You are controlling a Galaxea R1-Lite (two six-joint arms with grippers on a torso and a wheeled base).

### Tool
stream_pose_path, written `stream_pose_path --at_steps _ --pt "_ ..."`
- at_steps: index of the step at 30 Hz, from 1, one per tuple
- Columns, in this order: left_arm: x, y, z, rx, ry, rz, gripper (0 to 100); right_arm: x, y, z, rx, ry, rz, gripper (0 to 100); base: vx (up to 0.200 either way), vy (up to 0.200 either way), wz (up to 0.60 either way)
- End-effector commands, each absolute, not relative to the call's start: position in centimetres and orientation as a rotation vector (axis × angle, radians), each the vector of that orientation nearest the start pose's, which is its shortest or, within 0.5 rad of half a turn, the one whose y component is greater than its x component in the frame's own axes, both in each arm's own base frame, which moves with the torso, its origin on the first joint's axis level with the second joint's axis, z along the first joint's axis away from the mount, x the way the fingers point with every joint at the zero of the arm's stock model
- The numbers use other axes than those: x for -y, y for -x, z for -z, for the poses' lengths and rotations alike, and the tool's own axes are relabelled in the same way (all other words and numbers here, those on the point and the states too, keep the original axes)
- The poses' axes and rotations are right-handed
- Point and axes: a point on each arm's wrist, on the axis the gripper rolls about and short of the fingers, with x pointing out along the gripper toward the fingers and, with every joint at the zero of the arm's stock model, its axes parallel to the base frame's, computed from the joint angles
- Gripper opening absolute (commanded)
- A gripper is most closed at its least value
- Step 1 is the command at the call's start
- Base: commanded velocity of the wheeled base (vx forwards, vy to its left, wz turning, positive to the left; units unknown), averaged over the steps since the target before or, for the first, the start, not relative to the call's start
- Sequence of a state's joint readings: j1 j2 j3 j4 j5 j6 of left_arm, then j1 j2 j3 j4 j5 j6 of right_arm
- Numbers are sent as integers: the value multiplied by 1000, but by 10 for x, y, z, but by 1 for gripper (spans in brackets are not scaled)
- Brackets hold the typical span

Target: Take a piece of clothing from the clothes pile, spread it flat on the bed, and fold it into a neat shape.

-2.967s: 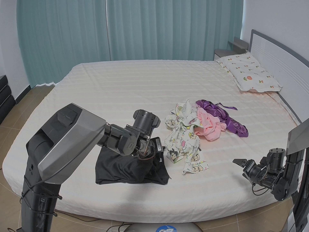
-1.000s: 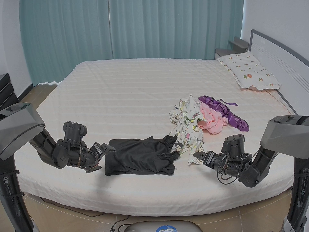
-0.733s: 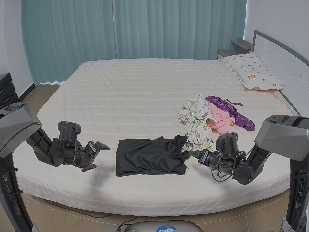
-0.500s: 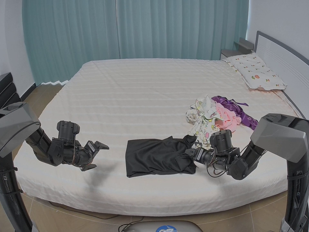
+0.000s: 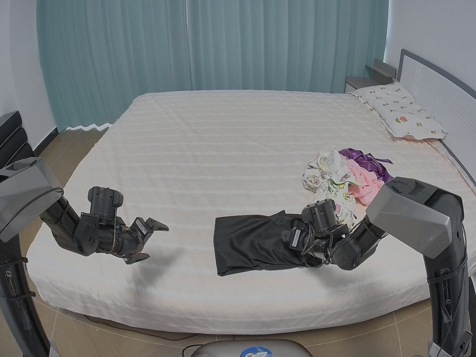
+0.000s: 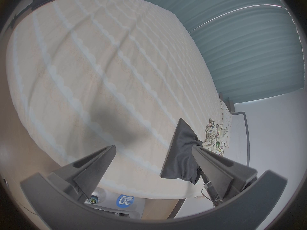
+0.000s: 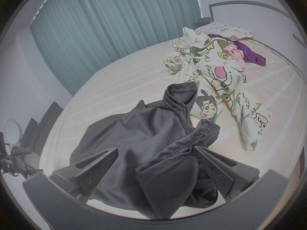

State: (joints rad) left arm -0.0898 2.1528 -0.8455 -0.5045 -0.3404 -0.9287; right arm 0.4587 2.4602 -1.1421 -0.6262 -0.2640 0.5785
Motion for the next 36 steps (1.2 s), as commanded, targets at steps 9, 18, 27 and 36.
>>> stream_pose_path --at_steps 9,18,27,36 --pt "39 -352 -27 -942 963 0 100 -169 -366 11 -702 -297 36 0 0 0 0" --pt "39 -352 -27 -941 962 1 100 -131 -349 12 -733 -324 80 0 0 0 0" --pt "39 -352 -27 -942 964 2 100 -108 -333 27 -734 -359 22 100 0 0 0" --pt "38 -354 -27 -938 967 2 100 -83 -336 -2 -638 -414 60 100 89 0 0"
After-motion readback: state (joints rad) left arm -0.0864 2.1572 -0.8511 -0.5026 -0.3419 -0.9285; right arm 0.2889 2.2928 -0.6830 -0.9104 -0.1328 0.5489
